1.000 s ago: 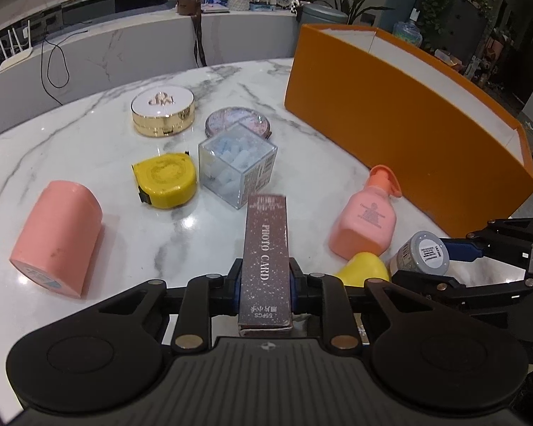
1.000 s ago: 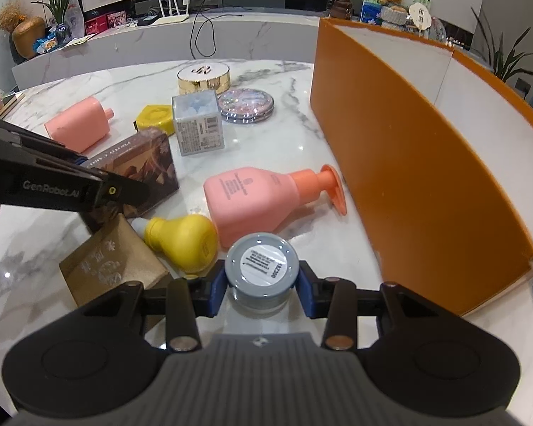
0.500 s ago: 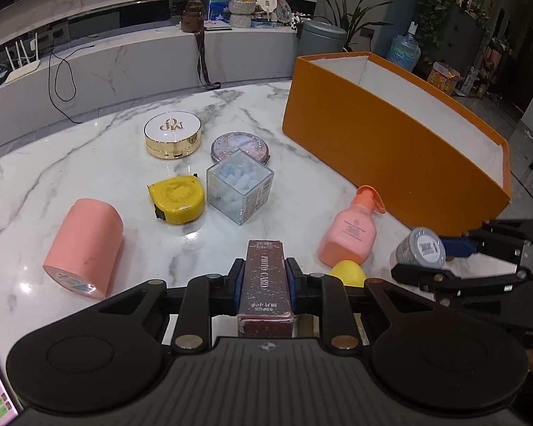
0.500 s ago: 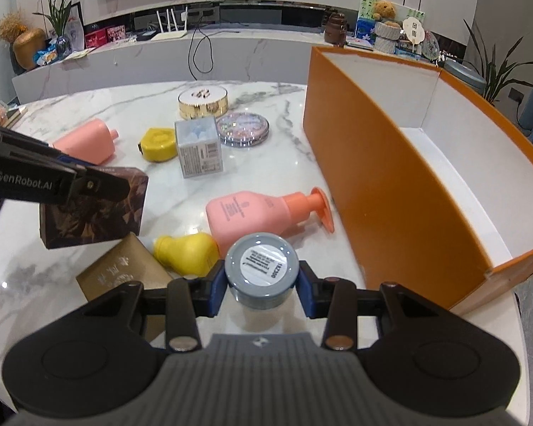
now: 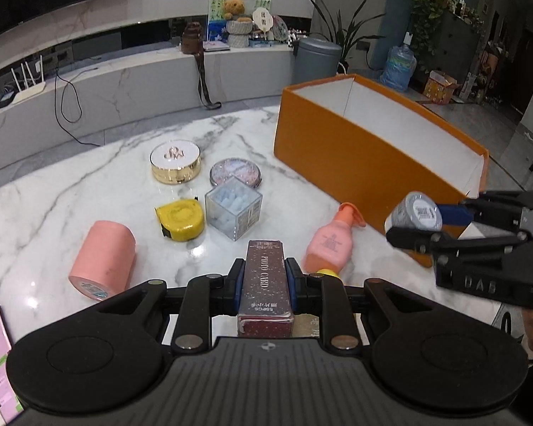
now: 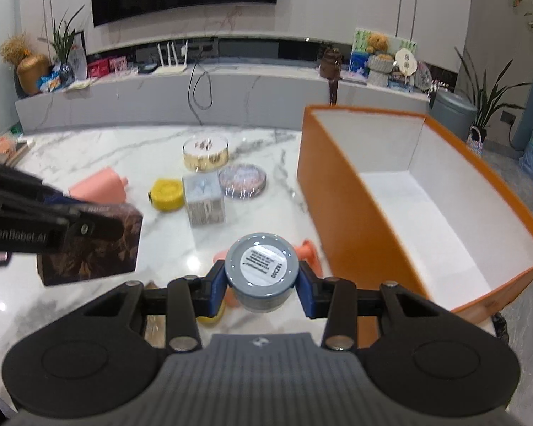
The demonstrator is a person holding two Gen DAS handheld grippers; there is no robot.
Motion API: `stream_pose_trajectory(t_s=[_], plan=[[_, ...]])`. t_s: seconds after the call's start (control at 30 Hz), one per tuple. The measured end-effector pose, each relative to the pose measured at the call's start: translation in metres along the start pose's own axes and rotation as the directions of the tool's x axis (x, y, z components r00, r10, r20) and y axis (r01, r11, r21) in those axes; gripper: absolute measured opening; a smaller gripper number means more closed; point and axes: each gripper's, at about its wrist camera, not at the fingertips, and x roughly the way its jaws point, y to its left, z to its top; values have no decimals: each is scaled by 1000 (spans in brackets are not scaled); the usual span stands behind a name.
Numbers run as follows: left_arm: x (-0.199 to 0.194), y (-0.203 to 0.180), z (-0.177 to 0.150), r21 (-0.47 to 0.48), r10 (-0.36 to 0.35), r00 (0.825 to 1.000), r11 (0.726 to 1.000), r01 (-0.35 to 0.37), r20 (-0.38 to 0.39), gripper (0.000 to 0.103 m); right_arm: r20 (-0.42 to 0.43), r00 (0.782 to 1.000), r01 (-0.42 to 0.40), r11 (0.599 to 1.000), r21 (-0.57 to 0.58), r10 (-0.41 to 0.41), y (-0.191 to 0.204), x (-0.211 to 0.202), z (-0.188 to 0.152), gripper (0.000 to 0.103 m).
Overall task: Organize rigid objects
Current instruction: 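Carry the maroon box and grey jar over the orange box with both tools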
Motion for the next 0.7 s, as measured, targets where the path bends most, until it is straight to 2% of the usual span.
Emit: stream_pose_trajectory(t_s=[0.33,0.7], plan=[[-25,-23,30,40,10,998,999,-12,61,26,90,996,12,998,55,-17,-28,-27,36,41],[-38,-71,108,105,-36,992,994,24,118,26,126,992,-40,991,127,24,-83,-41,100,41]])
